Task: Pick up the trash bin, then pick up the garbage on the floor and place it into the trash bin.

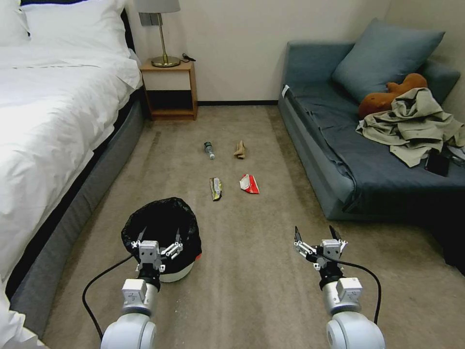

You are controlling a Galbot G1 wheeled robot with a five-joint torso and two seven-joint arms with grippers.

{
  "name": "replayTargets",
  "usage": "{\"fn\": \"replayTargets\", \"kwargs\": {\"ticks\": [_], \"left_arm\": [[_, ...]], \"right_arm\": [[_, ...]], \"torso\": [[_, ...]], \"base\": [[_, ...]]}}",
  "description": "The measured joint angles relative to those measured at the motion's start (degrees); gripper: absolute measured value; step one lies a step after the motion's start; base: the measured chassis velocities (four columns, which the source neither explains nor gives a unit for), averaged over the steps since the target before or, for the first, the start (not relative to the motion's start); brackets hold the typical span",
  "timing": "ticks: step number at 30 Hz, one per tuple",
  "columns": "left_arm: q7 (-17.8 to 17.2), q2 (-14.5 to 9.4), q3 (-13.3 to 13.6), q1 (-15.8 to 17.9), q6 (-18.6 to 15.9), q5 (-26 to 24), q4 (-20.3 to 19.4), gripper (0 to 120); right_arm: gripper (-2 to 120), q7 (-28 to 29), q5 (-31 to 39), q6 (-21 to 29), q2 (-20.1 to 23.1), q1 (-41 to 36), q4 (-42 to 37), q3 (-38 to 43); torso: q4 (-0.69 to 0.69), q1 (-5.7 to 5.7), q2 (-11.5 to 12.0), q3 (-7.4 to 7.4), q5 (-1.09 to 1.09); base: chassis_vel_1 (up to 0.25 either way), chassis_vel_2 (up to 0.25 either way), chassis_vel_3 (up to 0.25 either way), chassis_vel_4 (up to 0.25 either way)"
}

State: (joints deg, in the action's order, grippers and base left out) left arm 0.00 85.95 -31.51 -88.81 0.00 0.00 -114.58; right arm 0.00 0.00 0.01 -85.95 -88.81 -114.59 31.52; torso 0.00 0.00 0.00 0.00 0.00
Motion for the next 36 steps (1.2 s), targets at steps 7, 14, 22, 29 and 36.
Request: {"fn": "replayTargets", "kwargs": {"ticks": [7,14,22,29,36], "left_arm": [[0.0,0.0,0.0,0.0,0.0,0.0,0.0,100],[0.0,0.0,0.0,0.0,0.0,0.0,0.0,100],[0.0,0.0,0.0,0.0,0.0,0.0,0.0,100],[0.0,0.0,0.0,0.0,0.0,0.0,0.0,100],[-1.8,-2.8,-1.5,3.9,-6.8,-6.5,-2.4,100]], "right_arm": [[100,0.0,0.0,0.0,0.0,0.0,0.0,0.0],[100,0.0,0.0,0.0,0.0,0.0,0.0,0.0],[100,0.0,0.0,0.0,0.0,0.0,0.0,0.0],[100,0.0,0.1,0.0,0.0,0.0,0.0,0.0],[100,1.6,5.7,6.9,1.7,0.3,-3.2,0.5]], "torso": [[0.0,0.0,0.0,0.0,0.0],[0.0,0.0,0.0,0.0,0.0],[0.0,0.0,0.0,0.0,0.0],[0.0,0.0,0.0,0.0,0.0],[0.0,0.0,0.0,0.0,0.0]], "base": [[0.0,0.0,0.0,0.0],[0.0,0.0,0.0,0.0],[0.0,0.0,0.0,0.0],[0.0,0.0,0.0,0.0],[0.0,0.0,0.0,0.0]]}}
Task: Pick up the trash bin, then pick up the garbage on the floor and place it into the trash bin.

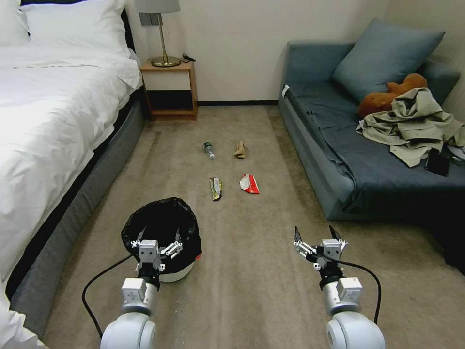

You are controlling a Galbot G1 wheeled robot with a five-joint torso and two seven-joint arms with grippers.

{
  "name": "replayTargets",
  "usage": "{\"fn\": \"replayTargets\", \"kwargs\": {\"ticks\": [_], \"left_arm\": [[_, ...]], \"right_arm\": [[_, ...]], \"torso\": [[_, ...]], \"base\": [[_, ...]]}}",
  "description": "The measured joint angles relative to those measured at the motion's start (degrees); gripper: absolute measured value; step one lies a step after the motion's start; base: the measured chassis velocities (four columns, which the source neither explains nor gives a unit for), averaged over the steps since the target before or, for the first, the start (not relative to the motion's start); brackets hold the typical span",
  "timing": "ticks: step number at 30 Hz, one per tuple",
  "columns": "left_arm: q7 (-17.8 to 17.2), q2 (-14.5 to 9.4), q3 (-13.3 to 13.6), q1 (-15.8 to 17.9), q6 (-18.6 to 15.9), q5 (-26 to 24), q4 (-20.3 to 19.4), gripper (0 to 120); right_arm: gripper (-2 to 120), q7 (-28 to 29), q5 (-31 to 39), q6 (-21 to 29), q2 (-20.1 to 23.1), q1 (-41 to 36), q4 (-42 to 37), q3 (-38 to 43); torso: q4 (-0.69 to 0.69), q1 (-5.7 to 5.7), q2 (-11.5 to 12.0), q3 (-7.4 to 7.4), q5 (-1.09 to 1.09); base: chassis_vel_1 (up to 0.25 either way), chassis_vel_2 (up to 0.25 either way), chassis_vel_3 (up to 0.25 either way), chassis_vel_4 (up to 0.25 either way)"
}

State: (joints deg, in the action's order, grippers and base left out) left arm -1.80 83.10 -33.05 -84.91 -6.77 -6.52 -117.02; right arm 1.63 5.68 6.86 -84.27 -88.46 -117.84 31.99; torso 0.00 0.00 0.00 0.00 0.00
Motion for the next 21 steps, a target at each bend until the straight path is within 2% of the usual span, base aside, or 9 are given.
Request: {"fn": "replayTargets", "kwargs": {"ticks": [2,5,6,9,10,13,14,18,21], "left_arm": [[-0.5,-0.8,-0.4,1.1,-1.9,-1.8,-0.7,100],[-2.2,-3.4,-1.8,4.6,-8.1,-7.7,-3.0,100],[-2.2,-3.4,-1.8,4.6,-8.1,-7.7,-3.0,100],[-4.3,-6.4,-3.5,8.8,-15.4,-14.6,-5.7,100],[-4.3,-6.4,-3.5,8.8,-15.4,-14.6,-5.7,100],[-5.3,-8.0,-4.4,11.0,-19.4,-18.3,-7.1,100],[-6.2,-9.4,-5.1,12.8,-22.5,-21.3,-8.3,100],[-6.6,-10.0,-5.5,13.7,-24.2,-22.9,-8.9,99],[-6.6,-10.0,-5.5,13.7,-24.2,-22.9,-8.9,99]], "right_arm": [[100,0.4,1.3,1.7,0.4,0.1,-0.8,0.1],[100,2.0,6.1,7.6,1.8,0.4,-3.7,0.6],[100,2.0,6.1,7.6,1.8,0.4,-3.7,0.6],[100,3.8,11.9,14.9,3.6,0.8,-7.2,1.1],[100,3.8,11.9,14.9,3.6,0.8,-7.2,1.1],[100,4.8,15.1,18.9,4.5,1.0,-9.2,1.4],[100,5.7,17.8,22.2,5.3,1.1,-10.8,1.7],[100,6.6,20.8,26.1,6.3,1.4,-12.7,1.9],[100,6.7,21.0,26.3,6.3,1.4,-12.7,2.0]], "torso": [[0.0,0.0,0.0,0.0,0.0],[0.0,0.0,0.0,0.0,0.0],[0.0,0.0,0.0,0.0,0.0],[0.0,0.0,0.0,0.0,0.0],[0.0,0.0,0.0,0.0,0.0],[0.0,0.0,0.0,0.0,0.0],[0.01,0.0,0.0,0.0,0.0],[0.0,0.0,0.0,0.0,0.02],[0.0,0.0,0.0,0.0,-0.02]], "base": [[0.0,0.0,0.0,0.0],[0.0,0.0,0.0,0.0],[0.0,0.0,0.0,0.0],[0.0,0.0,0.0,0.0],[0.0,0.0,0.0,0.0],[0.0,0.0,0.0,0.0],[0.0,0.0,0.0,0.0],[0.0,0.0,0.0,0.0],[0.0,0.0,0.0,0.0]]}}
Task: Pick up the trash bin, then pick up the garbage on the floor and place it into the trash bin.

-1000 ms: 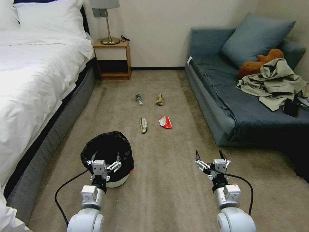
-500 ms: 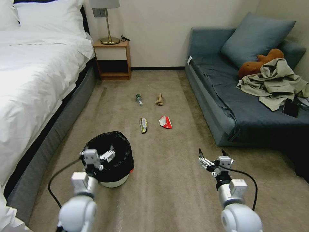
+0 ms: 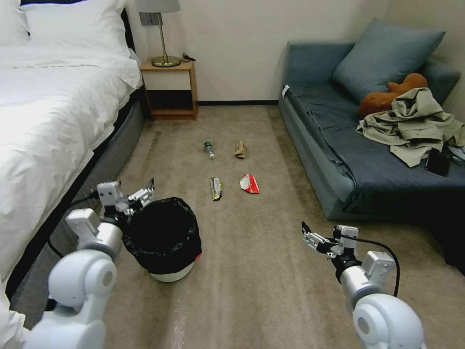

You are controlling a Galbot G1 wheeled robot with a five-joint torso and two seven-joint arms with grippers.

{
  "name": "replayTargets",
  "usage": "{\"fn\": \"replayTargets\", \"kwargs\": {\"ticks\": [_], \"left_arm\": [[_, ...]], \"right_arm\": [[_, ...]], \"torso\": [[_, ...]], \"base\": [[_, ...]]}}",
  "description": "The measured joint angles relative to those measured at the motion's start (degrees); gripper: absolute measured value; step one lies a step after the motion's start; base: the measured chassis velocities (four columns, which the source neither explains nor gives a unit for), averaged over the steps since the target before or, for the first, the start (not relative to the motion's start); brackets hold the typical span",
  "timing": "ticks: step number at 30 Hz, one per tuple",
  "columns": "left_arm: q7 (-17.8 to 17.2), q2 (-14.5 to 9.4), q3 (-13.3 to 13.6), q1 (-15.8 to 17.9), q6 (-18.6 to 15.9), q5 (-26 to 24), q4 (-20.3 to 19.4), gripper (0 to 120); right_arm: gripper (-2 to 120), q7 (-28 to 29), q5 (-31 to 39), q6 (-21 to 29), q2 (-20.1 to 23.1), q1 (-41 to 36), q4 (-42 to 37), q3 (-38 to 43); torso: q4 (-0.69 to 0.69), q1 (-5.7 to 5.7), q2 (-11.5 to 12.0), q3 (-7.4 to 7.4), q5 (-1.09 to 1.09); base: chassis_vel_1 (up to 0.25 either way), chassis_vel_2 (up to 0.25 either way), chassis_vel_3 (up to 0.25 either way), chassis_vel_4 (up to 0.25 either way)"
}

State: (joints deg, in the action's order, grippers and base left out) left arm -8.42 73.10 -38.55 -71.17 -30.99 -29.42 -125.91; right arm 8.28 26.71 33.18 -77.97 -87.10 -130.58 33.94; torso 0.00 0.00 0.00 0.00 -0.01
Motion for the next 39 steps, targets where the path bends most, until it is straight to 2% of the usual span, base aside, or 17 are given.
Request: {"fn": "replayTargets", "kwargs": {"ticks": [4,6,7,8,9,10,11,12,13,14,18,23,25,26,27,29,39], "left_arm": [[-0.5,-0.6,-0.2,0.0,-0.5,-0.9,-0.1,98],[-3.1,-4.2,-1.7,-0.1,-2.3,-4.8,-0.1,98],[-5.1,-6.8,-2.7,-0.2,-3.5,-7.6,-0.1,98],[-5.1,-6.8,-2.7,-0.2,-3.5,-7.6,-0.1,98],[-7.3,-9.7,-3.9,-0.4,-4.9,-10.7,-0.1,98],[-7.3,-9.7,-3.9,-0.4,-4.9,-10.7,-0.1,98],[-9.2,-12.2,-5.0,-0.5,-6.0,-13.4,-0.1,98],[-9.2,-12.2,-5.0,-0.5,-6.0,-13.4,-0.1,98],[-10.6,-14.1,-5.8,-0.6,-6.9,-15.4,-0.1,98],[-11.0,-14.6,-5.9,-0.7,-7.2,-16.1,-0.1,97],[-11.2,-14.7,-6.0,-0.8,-7.3,-16.2,-0.1,97],[-11.1,-14.6,-6.0,-0.8,-7.3,-16.2,-0.1,97],[-14.1,-15.4,-5.6,0.2,-9.4,-18.6,3.0,97],[-14.1,-15.4,-5.6,0.2,-9.4,-18.6,3.0,97],[-16.0,-15.9,-5.3,0.7,-10.7,-20.0,5.1,97],[-16.9,-16.6,-5.2,1.4,-11.3,-20.7,7.6,97],[-16.0,-17.8,-4.5,3.1,-11.4,-21.2,11.8,96]], "right_arm": [[100,0.1,0.5,0.4,0.4,0.1,-0.2,0.2],[100,0.3,2.1,0.9,2.5,0.4,-0.4,1.4],[100,0.5,4.0,1.3,5.2,0.9,-0.6,3.0],[100,0.5,4.0,1.3,5.2,0.9,-0.6,3.0],[100,0.8,5.9,1.7,7.9,1.4,-0.8,4.6],[100,0.8,5.9,1.7,7.9,1.4,-0.8,4.6],[100,1.0,7.4,2.1,10.1,1.8,-0.9,5.9],[100,1.0,7.4,2.1,10.1,1.8,-0.9,5.9],[100,1.3,9.7,2.5,13.4,2.4,-1.1,7.8],[100,1.6,12.2,3.0,17.2,3.1,-1.4,10.0],[100,1.8,14.4,2.4,20.7,3.4,0.0,13.3],[100,1.8,14.6,1.8,20.7,3.4,0.8,13.5],[100,1.8,14.1,1.7,20.1,3.7,1.0,12.7],[100,1.8,14.1,1.7,20.1,3.7,1.0,12.7],[100,1.8,13.8,1.7,19.7,3.8,1.1,12.2],[100,1.7,13.1,1.6,19.1,4.1,1.3,11.3],[100,1.5,10.8,1.4,17.2,4.4,1.9,9.5]], "torso": [[0.0,0.0,0.0,0.0,0.03],[0.01,0.0,0.0,0.0,0.0],[0.0,0.0,0.0,0.0,0.02],[0.0,0.0,0.0,0.0,0.02],[-0.01,0.0,0.0,0.0,0.02],[-0.01,0.0,0.0,0.0,0.02],[0.0,0.0,0.0,0.0,0.01],[0.0,0.0,0.0,0.0,0.01],[-0.01,0.0,0.0,0.0,-0.02],[-0.01,0.0,0.0,0.0,0.04],[-0.01,0.0,0.0,0.0,0.0],[0.01,0.0,0.0,-0.01,-0.03],[0.01,0.0,0.0,0.0,-0.01],[0.01,0.0,0.0,0.0,-0.01],[0.0,0.0,0.0,0.0,0.05],[-0.01,0.0,0.0,0.0,0.02],[0.0,0.0,0.0,0.0,0.02]], "base": [[0.0,0.0,0.0,0.0],[0.0,0.0,0.0,0.0],[0.0,0.0,0.0,0.0],[0.0,0.0,0.0,0.0],[0.0,0.0,0.0,0.0],[0.0,0.0,0.0,0.0],[0.0,0.0,0.0,0.0],[0.0,0.0,0.0,0.0],[0.0,0.0,0.0,0.0],[0.0,0.0,0.0,0.0],[0.0,0.0,0.0,0.0],[0.0,0.0,0.0,0.0],[0.0,0.0,0.0,0.0],[0.0,0.0,0.0,0.0],[0.0,0.0,0.0,0.0],[0.0,0.0,0.0,0.0],[0.0,0.0,0.0,0.0]]}}
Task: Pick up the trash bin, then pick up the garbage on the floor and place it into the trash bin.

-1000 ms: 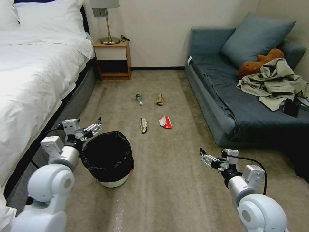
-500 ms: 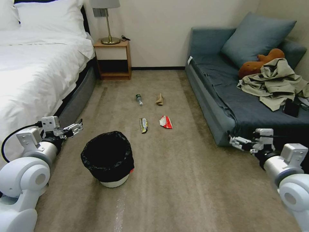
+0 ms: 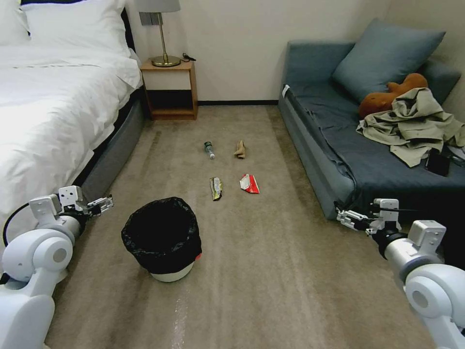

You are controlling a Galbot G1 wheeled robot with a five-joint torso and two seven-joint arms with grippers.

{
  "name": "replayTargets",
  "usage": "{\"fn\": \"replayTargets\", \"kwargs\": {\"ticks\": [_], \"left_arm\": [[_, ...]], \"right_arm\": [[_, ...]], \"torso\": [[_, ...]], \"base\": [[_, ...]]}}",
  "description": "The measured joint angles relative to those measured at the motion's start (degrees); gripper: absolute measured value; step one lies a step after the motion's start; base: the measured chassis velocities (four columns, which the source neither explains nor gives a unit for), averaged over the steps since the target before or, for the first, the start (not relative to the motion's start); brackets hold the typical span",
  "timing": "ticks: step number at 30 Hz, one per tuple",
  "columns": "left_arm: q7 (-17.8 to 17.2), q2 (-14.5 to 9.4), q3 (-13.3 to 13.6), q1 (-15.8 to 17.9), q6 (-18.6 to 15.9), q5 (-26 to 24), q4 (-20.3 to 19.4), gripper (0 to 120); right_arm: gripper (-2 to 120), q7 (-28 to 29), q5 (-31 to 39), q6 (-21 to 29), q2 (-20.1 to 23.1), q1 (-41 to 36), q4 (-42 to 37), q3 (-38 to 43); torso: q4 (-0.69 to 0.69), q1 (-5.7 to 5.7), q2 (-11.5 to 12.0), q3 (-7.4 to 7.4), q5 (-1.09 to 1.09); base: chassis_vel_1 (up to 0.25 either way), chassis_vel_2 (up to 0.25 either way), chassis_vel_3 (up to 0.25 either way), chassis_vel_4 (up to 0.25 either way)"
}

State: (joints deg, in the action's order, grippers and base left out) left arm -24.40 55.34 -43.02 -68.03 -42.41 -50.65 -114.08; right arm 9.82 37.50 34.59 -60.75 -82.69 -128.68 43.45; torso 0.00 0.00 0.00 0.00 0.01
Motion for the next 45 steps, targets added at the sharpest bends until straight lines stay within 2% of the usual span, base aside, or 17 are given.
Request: {"fn": "replayTargets", "kwargs": {"ticks": [4,9,12,15,17,18,21,23,24,33,36,37,38,39,41,43,45], "left_arm": [[1.9,-0.7,1.6,0.5,0.1,0.4,1.8,93],[2.4,-0.5,2.4,0.6,0.1,1.8,4.2,93],[3.0,0.2,2.9,0.8,0.1,3.4,5.8,93],[3.7,1.2,4.6,1.8,0.2,5.0,7.8,93],[4.0,2.2,6.7,3.2,0.2,5.9,9.8,94],[4.0,2.2,6.7,3.2,0.2,5.9,9.8,94],[4.6,3.7,9.3,5.0,0.2,7.3,12.7,93],[4.6,3.8,9.5,5.1,0.2,7.5,13.0,93],[4.9,4.7,10.6,5.9,0.2,8.4,14.5,93],[5.8,7.0,12.7,7.8,0.3,12.0,18.9,93],[6.1,7.5,13.2,8.1,0.3,12.7,19.8,83],[6.2,7.7,13.4,8.3,0.3,13.0,20.5,77],[6.2,7.7,13.4,8.3,0.3,13.0,20.5,77],[6.3,8.0,13.6,8.6,0.3,13.4,21.1,70],[6.4,8.2,13.8,8.8,0.3,13.7,21.6,67],[6.6,8.7,14.2,9.0,0.3,14.3,22.4,55],[6.6,8.8,14.3,9.0,0.3,14.4,22.6,50]], "right_arm": [[100,0.0,-0.4,-0.1,-0.6,0.3,0.4,-0.4],[100,-0.1,-1.1,-0.4,-0.8,0.8,1.1,-1.7],[100,-0.3,-1.8,-0.7,-0.9,0.9,1.7,-2.5],[100,-0.4,-2.4,-1.0,-1.6,0.6,2.0,-2.8],[100,-0.4,-2.7,-1.1,-2.2,0.4,2.0,-2.8],[100,-0.4,-2.7,-1.1,-2.2,0.4,2.0,-2.8],[100,-0.5,-3.1,-1.3,-2.4,0.1,2.2,-2.8],[100,-0.5,-3.2,-1.3,-2.4,0.0,2.2,-2.8],[100,-0.5,-3.4,-1.5,-2.3,-0.1,2.5,-2.7],[100,-0.4,-3.5,-2.0,-1.5,0.0,3.5,-3.0],[100,-0.4,-3.5,-2.1,-1.4,0.2,3.6,-3.5],[100,-0.4,-3.5,-2.1,-1.5,0.3,3.6,-3.9],[100,-0.4,-3.5,-2.1,-1.5,0.3,3.6,-3.9],[100,-0.4,-3.6,-2.1,-1.6,0.3,3.5,-4.1],[100,-0.4,-3.6,-2.1,-1.7,0.2,3.5,-4.4],[100,-0.4,-3.7,-2.2,-1.8,0.0,3.2,-4.6],[100,-0.4,-3.7,-2.2,-1.8,-0.1,3.1,-4.7]], "torso": [[0.01,0.0,0.0,0.0,0.0],[0.0,0.0,0.0,0.0,0.0],[0.0,0.0,0.0,0.0,0.0],[-0.01,0.0,0.0,0.0,-0.01],[0.01,0.0,0.0,0.0,-0.01],[0.01,0.0,0.0,0.0,-0.01],[0.01,0.0,0.0,0.0,-0.01],[0.01,0.0,0.0,0.0,-0.01],[0.01,0.0,0.0,0.0,0.0],[0.01,0.0,0.0,0.0,-0.01],[0.0,0.0,0.0,-0.01,-0.01],[0.0,0.0,0.0,-0.01,-0.01],[0.0,0.0,0.0,-0.01,-0.01],[0.0,0.0,0.0,0.0,-0.01],[0.0,0.0,0.0,-0.01,-0.01],[0.0,0.0,0.0,0.0,0.0],[0.0,0.0,0.0,-0.01,0.0]], "base": [[0.0,0.0,0.0,0.0],[0.0,0.0,0.0,0.0],[0.0,0.0,0.0,0.0],[0.0,0.0,0.0,0.0],[0.0,0.0,0.0,0.0],[0.0,0.0,0.0,0.0],[0.0,0.0,0.0,0.0],[0.0,0.0,0.0,0.0],[0.0,0.0,0.0,0.0],[0.0,0.0,0.0,0.0],[0.0,0.0,0.0,0.0],[0.0,0.0,0.0,0.0],[0.0,0.0,0.0,0.0],[0.0,0.0,0.0,0.0],[0.0,0.0,0.0,0.0],[0.0,0.0,0.0,0.0],[0.0,0.0,0.0,0.0]]}}
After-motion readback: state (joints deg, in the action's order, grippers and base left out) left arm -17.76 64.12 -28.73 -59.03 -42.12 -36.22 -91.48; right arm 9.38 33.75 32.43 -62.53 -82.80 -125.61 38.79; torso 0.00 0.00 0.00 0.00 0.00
